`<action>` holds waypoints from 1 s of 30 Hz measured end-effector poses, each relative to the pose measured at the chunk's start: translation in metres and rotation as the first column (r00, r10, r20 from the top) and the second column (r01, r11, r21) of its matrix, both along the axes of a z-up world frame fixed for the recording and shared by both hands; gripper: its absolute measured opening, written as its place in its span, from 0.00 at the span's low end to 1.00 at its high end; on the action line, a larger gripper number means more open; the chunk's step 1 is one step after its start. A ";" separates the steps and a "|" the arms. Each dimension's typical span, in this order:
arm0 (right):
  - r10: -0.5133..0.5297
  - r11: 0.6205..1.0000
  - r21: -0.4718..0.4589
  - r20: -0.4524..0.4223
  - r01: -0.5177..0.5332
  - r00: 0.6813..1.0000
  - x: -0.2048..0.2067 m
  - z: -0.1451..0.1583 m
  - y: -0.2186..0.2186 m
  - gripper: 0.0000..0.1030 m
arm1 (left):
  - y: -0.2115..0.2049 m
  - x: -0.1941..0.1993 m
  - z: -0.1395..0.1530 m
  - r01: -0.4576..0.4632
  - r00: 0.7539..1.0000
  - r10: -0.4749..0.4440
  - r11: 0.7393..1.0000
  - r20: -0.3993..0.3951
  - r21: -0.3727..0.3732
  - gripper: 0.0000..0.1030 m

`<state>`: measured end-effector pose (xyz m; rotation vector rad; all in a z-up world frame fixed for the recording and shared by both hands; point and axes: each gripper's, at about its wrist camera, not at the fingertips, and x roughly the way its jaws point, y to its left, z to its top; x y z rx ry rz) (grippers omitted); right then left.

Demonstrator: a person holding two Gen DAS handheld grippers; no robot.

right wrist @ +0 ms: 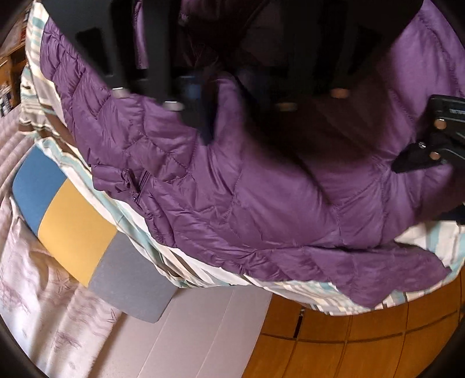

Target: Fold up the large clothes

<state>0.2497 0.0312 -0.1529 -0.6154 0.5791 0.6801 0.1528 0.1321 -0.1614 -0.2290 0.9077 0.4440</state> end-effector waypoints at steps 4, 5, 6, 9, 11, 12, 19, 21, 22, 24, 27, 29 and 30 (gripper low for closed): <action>-0.066 0.987 0.144 -0.076 0.077 0.995 0.002 0.024 -0.033 0.62 | 0.001 -0.001 0.014 -0.006 1.000 0.006 1.000 -0.023 -0.010 0.97; -0.091 0.979 0.176 -0.087 0.105 0.992 0.001 0.030 -0.043 0.62 | -0.002 -0.002 0.021 -0.005 1.000 0.005 1.000 -0.006 -0.007 0.97; -0.114 0.969 0.209 -0.098 0.133 0.989 -0.002 0.034 -0.052 0.65 | -0.007 -0.004 0.034 0.002 0.999 -0.002 1.000 0.042 0.002 0.97; -0.237 0.904 0.327 -0.154 0.275 0.959 -0.006 0.044 -0.097 0.68 | -0.027 0.003 0.057 0.032 0.991 -0.035 0.999 0.126 0.025 0.97; -0.331 0.858 0.350 -0.186 0.377 0.925 -0.009 0.043 -0.121 0.68 | -0.041 0.016 0.065 0.078 0.986 -0.082 0.996 0.143 0.032 0.97; -0.382 0.829 0.356 -0.203 0.431 0.902 -0.010 0.041 -0.134 0.68 | -0.051 0.026 0.067 0.108 0.982 -0.113 0.993 0.148 0.039 0.97; -0.550 0.684 0.403 -0.262 0.608 0.793 -0.026 0.037 -0.192 0.68 | -0.094 0.102 0.061 0.221 0.964 -0.228 0.973 0.133 0.071 0.71; -0.556 0.677 0.405 -0.266 0.614 0.788 -0.030 0.038 -0.201 0.68 | -0.092 0.124 0.047 0.222 0.970 -0.228 0.972 0.080 0.071 0.57; -0.557 0.673 0.407 -0.271 0.618 0.785 -0.033 0.038 -0.206 0.68 | -0.089 0.132 0.039 0.221 0.973 -0.224 0.973 0.055 0.062 0.47; -0.564 0.659 0.412 -0.281 0.629 0.776 -0.037 0.036 -0.214 0.68 | -0.078 0.135 0.025 0.209 0.977 -0.211 0.977 0.036 0.040 0.40; -0.593 0.613 0.425 -0.309 0.666 0.743 -0.041 0.037 -0.231 0.67 | -0.064 0.124 0.019 0.172 0.983 -0.175 0.983 0.058 0.058 0.32; -0.627 0.576 0.424 -0.319 0.698 0.711 -0.036 0.039 -0.243 0.64 | -0.056 0.116 0.016 0.149 0.985 -0.153 0.987 0.076 0.057 0.30; -0.639 0.566 0.423 -0.318 0.708 0.700 -0.034 0.040 -0.247 0.61 | -0.054 0.113 0.015 0.136 0.986 -0.140 0.990 0.087 0.048 0.30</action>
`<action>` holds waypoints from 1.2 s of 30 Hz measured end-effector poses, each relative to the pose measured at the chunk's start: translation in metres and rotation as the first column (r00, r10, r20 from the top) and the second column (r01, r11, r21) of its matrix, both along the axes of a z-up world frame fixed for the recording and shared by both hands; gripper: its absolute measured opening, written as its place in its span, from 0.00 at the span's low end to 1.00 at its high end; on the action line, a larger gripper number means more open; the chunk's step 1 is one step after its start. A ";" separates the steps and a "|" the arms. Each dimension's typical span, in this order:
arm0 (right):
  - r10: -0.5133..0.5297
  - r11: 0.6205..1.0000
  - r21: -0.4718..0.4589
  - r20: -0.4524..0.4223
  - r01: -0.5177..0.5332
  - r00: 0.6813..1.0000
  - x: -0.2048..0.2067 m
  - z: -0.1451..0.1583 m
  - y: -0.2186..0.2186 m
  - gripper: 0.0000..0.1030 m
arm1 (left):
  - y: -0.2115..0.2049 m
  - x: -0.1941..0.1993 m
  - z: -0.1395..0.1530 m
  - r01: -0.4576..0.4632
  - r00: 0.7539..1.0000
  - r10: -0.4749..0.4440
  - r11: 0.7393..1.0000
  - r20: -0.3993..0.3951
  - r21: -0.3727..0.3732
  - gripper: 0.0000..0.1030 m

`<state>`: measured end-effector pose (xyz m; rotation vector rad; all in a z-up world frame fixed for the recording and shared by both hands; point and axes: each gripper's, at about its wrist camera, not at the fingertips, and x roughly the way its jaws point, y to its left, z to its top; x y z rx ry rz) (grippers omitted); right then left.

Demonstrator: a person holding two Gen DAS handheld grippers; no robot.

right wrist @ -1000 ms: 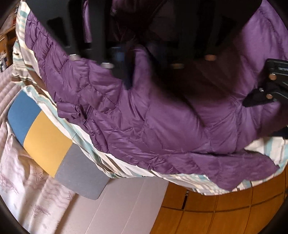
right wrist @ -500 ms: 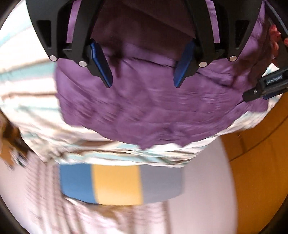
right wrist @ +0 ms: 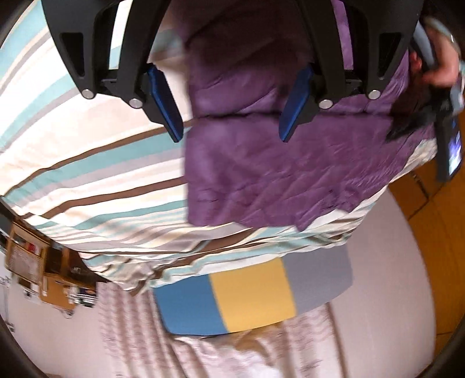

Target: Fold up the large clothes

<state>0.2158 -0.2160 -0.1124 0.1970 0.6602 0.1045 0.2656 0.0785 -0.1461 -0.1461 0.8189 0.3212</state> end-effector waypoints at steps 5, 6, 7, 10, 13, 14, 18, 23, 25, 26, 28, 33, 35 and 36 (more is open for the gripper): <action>-0.012 1.000 0.002 0.010 0.012 1.000 0.040 0.011 -0.003 0.51 | 0.001 0.001 -0.002 -0.003 1.000 0.003 1.000 -0.001 0.017 0.30; -0.017 1.000 -0.004 0.008 0.017 1.000 0.054 0.012 -0.002 0.48 | -0.003 0.001 -0.002 -0.001 1.000 0.001 1.000 -0.003 0.022 0.30; -0.020 1.000 -0.011 0.001 0.020 1.000 0.065 0.011 -0.001 0.46 | -0.005 0.002 -0.002 0.002 1.000 -0.002 1.000 -0.007 0.027 0.30; -0.025 1.000 -0.007 -0.038 0.025 0.999 0.099 0.001 0.004 0.44 | -0.010 0.002 -0.002 0.003 1.000 -0.003 0.999 -0.013 0.037 0.30; -0.049 0.996 -0.074 -0.109 0.041 0.993 0.130 -0.023 0.006 0.44 | -0.010 0.002 -0.003 0.004 1.000 -0.004 0.999 -0.012 0.035 0.30; -0.049 0.995 -0.096 -0.139 0.035 0.989 0.136 -0.032 0.007 0.43 | -0.009 0.002 -0.003 0.006 1.000 -0.006 1.000 -0.011 0.029 0.30; -0.040 0.995 -0.101 -0.181 0.022 0.983 0.146 -0.047 0.004 0.44 | -0.009 0.003 -0.004 0.008 1.000 -0.008 1.000 -0.009 0.025 0.30; -0.040 0.992 -0.124 -0.174 0.018 0.984 0.149 -0.051 0.005 0.44 | -0.008 0.003 -0.005 0.008 1.000 -0.007 0.999 -0.011 0.037 0.30; -0.039 0.992 -0.121 -0.169 0.019 0.985 0.148 -0.051 0.004 0.45 | -0.009 0.004 -0.005 0.007 1.000 -0.007 0.999 -0.013 0.038 0.30; -0.040 0.992 -0.122 -0.165 0.020 0.986 0.146 -0.049 0.005 0.45 | -0.010 0.004 -0.005 0.007 1.000 -0.006 0.999 -0.013 0.041 0.30; -0.038 0.994 -0.110 -0.142 0.022 0.989 0.140 -0.044 0.005 0.47 | -0.010 0.005 -0.006 0.006 1.000 -0.006 0.999 -0.014 0.043 0.30; -0.021 0.999 -0.045 -0.080 0.017 0.997 0.103 -0.019 -0.006 0.49 | -0.011 0.005 -0.006 0.007 1.000 -0.006 0.999 -0.013 0.037 0.30; 0.006 1.000 -0.024 -0.074 -0.008 0.997 0.086 -0.012 -0.009 0.48 | -0.010 0.005 -0.005 0.006 1.000 -0.006 0.999 -0.013 0.038 0.30; 0.022 0.999 -0.028 -0.069 -0.024 0.997 0.077 -0.010 -0.008 0.48 | -0.010 0.005 -0.005 0.006 1.000 -0.006 0.999 -0.012 0.037 0.30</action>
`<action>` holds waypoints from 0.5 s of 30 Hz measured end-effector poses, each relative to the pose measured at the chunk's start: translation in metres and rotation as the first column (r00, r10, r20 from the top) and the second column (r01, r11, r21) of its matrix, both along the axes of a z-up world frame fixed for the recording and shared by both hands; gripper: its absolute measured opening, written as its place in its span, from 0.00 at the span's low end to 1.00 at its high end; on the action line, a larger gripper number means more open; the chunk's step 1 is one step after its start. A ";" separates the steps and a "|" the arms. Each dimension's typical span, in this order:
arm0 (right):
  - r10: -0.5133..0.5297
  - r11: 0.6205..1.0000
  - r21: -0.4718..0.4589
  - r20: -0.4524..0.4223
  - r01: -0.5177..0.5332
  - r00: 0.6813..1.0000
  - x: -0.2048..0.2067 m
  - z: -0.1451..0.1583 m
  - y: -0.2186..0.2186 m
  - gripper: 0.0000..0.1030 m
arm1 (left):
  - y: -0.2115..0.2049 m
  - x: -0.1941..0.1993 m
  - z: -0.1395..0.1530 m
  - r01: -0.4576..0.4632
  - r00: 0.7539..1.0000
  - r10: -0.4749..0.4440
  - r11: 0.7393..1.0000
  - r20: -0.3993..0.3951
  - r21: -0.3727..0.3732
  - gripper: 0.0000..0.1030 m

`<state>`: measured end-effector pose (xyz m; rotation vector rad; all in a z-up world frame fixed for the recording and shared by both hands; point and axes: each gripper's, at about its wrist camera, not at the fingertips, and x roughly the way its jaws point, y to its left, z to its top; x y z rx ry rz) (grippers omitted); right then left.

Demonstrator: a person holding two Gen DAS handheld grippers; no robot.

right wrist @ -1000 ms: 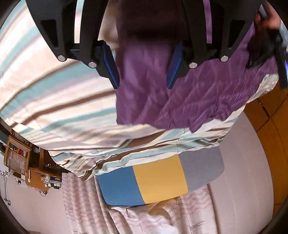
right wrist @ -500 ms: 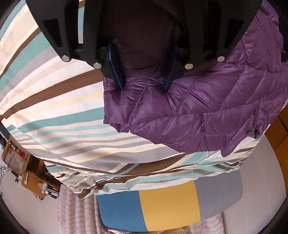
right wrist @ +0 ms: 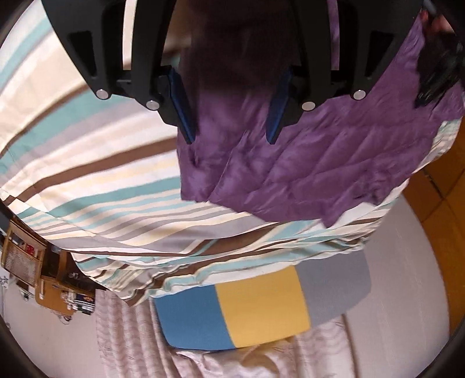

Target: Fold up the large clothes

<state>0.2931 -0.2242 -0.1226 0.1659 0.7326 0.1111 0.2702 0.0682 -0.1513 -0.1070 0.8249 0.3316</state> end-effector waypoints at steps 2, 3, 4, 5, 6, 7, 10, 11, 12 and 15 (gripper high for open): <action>0.020 0.999 -0.034 -0.009 -0.020 1.000 -0.008 -0.002 0.007 0.47 | 0.000 0.000 0.000 0.000 1.000 0.000 1.000 0.000 -0.001 0.30; 0.027 0.999 -0.045 -0.021 -0.028 0.999 -0.009 -0.005 0.009 0.47 | 0.000 0.000 0.000 0.000 1.000 0.000 1.000 0.001 -0.001 0.30; 0.024 0.998 -0.058 -0.056 -0.027 0.998 -0.006 -0.013 0.011 0.47 | 0.000 0.000 0.001 0.000 1.000 0.000 1.000 0.002 -0.002 0.30; 0.021 0.997 -0.068 -0.084 -0.027 0.996 -0.002 -0.019 0.013 0.47 | 0.000 0.000 0.001 0.001 1.000 -0.001 1.000 0.003 -0.003 0.30; 0.022 0.996 -0.080 -0.114 -0.031 0.993 0.002 -0.026 0.016 0.48 | 0.000 0.000 0.001 0.001 1.000 -0.001 1.000 0.004 -0.006 0.30; 0.022 0.994 -0.106 -0.121 -0.035 0.992 0.005 -0.029 0.022 0.48 | 0.001 -0.001 0.001 0.001 1.000 -0.001 1.000 0.005 -0.006 0.30; 0.016 0.983 -0.183 -0.110 -0.036 0.994 0.005 -0.034 0.034 0.49 | 0.000 -0.001 0.001 0.001 1.000 -0.001 1.000 0.002 0.001 0.30; 0.015 0.981 -0.191 -0.107 -0.035 0.994 0.005 -0.034 0.035 0.49 | 0.001 -0.001 0.001 0.001 1.000 -0.001 1.000 0.001 0.004 0.30; 0.013 0.980 -0.195 -0.103 -0.033 0.995 0.004 -0.035 0.035 0.49 | 0.000 -0.001 0.000 0.001 1.000 -0.001 1.000 0.000 0.005 0.30; 0.007 0.979 -0.203 -0.095 -0.026 0.995 0.003 -0.037 0.034 0.51 | -0.001 0.000 0.001 0.002 1.000 -0.002 1.000 -0.002 0.003 0.31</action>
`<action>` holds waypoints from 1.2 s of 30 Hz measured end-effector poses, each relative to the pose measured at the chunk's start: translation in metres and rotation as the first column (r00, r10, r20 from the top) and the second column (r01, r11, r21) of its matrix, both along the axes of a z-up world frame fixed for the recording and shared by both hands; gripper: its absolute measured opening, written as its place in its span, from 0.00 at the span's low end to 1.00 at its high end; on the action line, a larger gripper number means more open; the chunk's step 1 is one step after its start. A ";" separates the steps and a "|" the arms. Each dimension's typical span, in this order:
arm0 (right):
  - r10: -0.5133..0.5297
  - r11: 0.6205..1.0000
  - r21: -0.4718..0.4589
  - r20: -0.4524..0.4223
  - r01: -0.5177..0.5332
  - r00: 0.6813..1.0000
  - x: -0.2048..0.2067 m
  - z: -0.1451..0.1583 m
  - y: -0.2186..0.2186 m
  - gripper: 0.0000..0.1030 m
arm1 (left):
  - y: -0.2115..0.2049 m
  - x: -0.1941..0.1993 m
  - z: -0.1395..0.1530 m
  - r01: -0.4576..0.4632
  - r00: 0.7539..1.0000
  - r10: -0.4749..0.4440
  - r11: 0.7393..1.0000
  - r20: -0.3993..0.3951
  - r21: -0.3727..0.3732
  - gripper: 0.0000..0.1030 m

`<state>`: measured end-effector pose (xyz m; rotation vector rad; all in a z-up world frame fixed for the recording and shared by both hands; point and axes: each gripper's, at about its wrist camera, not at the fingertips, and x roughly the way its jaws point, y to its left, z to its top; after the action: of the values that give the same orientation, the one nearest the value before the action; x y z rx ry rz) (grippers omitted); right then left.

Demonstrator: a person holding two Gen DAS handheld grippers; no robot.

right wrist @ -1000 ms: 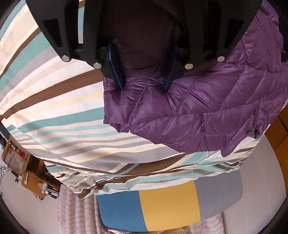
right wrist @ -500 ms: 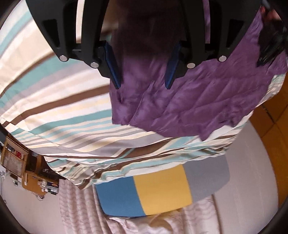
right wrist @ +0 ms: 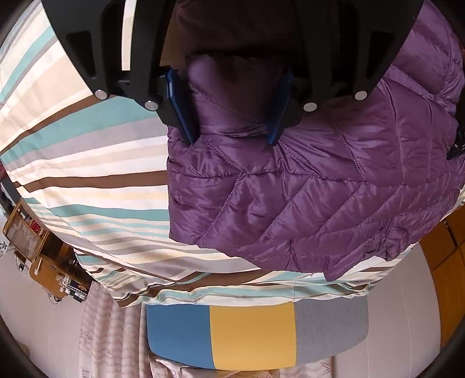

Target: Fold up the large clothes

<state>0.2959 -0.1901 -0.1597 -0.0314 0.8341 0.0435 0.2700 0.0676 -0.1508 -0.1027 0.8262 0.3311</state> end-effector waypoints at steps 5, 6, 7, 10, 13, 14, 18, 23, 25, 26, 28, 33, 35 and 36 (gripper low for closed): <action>0.000 1.000 0.010 0.001 0.000 1.000 0.001 0.001 -0.004 0.51 | -0.009 -0.005 0.017 0.033 0.999 -0.033 0.999 -0.022 0.015 0.63; 0.000 1.000 0.011 0.002 0.000 1.000 0.001 0.001 -0.004 0.52 | -0.012 -0.008 0.026 0.039 0.999 -0.039 0.999 0.010 0.005 0.81; 0.000 1.000 0.011 0.003 0.000 1.000 0.001 0.001 -0.004 0.52 | -0.015 -0.012 0.034 0.045 0.998 -0.045 0.999 0.049 -0.003 0.87; 0.001 1.000 0.012 0.004 -0.001 1.000 0.000 0.001 -0.004 0.52 | -0.025 -0.006 0.048 0.050 0.994 -0.051 0.999 0.093 0.010 0.87; 0.001 1.000 0.017 0.003 -0.001 1.000 0.000 0.001 -0.005 0.53 | -0.028 0.019 0.034 0.039 0.999 -0.039 0.998 0.011 0.055 0.87; 0.000 1.000 0.019 0.003 0.000 1.000 0.000 0.001 -0.005 0.53 | -0.024 0.027 0.023 0.019 0.999 -0.017 0.997 -0.027 0.077 0.87; 0.000 1.000 0.025 0.005 0.000 1.000 0.000 0.001 -0.006 0.54 | 0.000 0.033 -0.005 -0.008 0.998 0.006 0.999 -0.065 -0.039 0.88; -0.004 1.000 0.015 0.008 0.004 1.000 0.000 0.001 -0.005 0.56 | 0.003 0.032 -0.007 -0.009 0.998 0.006 0.999 -0.064 -0.043 0.91; -0.005 1.000 0.018 0.008 0.005 1.000 0.001 0.001 -0.005 0.56 | 0.007 0.031 -0.007 -0.011 0.998 0.007 0.998 -0.061 -0.063 0.96; -0.006 1.000 0.019 0.007 0.006 1.000 0.001 0.001 -0.006 0.56 | 0.009 0.029 -0.007 -0.009 0.998 0.005 0.997 -0.059 -0.077 0.97; -0.007 1.000 0.017 0.007 0.007 1.000 0.001 0.001 -0.006 0.56 | 0.013 0.021 -0.002 0.013 0.998 -0.020 0.993 -0.052 -0.119 0.97; -0.008 1.000 0.008 0.009 0.008 1.000 0.001 0.000 -0.006 0.57 | 0.038 -0.019 0.022 0.053 0.999 -0.051 0.985 0.017 -0.167 0.97; -0.008 1.000 0.008 0.009 0.008 1.000 0.001 0.000 -0.006 0.57 | 0.059 -0.042 0.032 0.012 0.998 -0.001 0.985 0.067 -0.173 0.97; -0.008 1.000 0.008 0.009 0.008 1.000 0.001 0.000 -0.006 0.57 | 0.078 -0.057 0.037 -0.041 0.995 0.058 0.983 0.087 -0.177 0.97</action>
<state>0.2967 -0.1958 -0.1598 -0.0210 0.8248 0.0394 0.2125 0.1452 -0.1143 -0.3015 0.7616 0.2977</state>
